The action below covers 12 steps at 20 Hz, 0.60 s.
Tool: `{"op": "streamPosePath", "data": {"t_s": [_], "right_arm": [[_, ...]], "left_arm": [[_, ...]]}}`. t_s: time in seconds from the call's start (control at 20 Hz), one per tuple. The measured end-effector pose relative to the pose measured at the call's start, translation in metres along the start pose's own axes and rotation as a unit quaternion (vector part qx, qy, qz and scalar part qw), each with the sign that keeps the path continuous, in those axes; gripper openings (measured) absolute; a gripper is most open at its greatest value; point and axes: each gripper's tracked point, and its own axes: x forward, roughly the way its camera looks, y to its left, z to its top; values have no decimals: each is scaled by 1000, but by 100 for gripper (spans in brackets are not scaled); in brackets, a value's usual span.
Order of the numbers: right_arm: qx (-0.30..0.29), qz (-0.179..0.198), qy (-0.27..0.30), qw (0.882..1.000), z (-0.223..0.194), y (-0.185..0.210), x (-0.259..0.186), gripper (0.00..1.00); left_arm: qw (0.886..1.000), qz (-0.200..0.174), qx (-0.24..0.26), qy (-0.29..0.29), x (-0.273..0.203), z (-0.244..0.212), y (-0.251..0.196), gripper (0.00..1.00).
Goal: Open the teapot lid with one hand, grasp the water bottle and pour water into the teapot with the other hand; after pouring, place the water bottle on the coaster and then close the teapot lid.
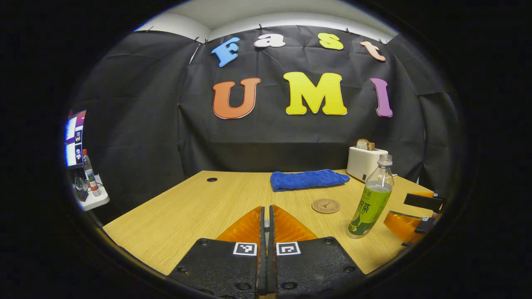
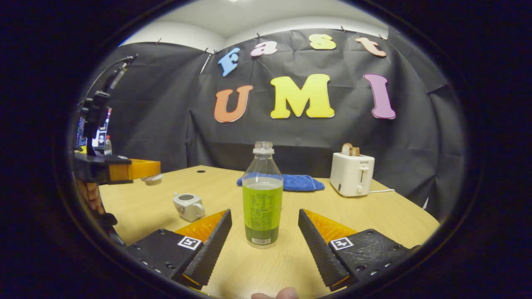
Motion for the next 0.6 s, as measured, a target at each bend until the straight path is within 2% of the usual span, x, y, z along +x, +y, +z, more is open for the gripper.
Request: {"op": "streamPosePath", "data": {"t_s": [0.25,0.4,0.6], "right_arm": [[17,-17,23,999,-6,0,31,96],[32,-18,26,999,-5,5,44,98],[55,-14,31,998,-8,11,53,96]], "left_arm": [[1000,-1,4,2,-11,-3,4,3],[1000,-1,0,0,-11,-1,6,3],[1000,2,-6,4,-10,-4,10,3]]}}
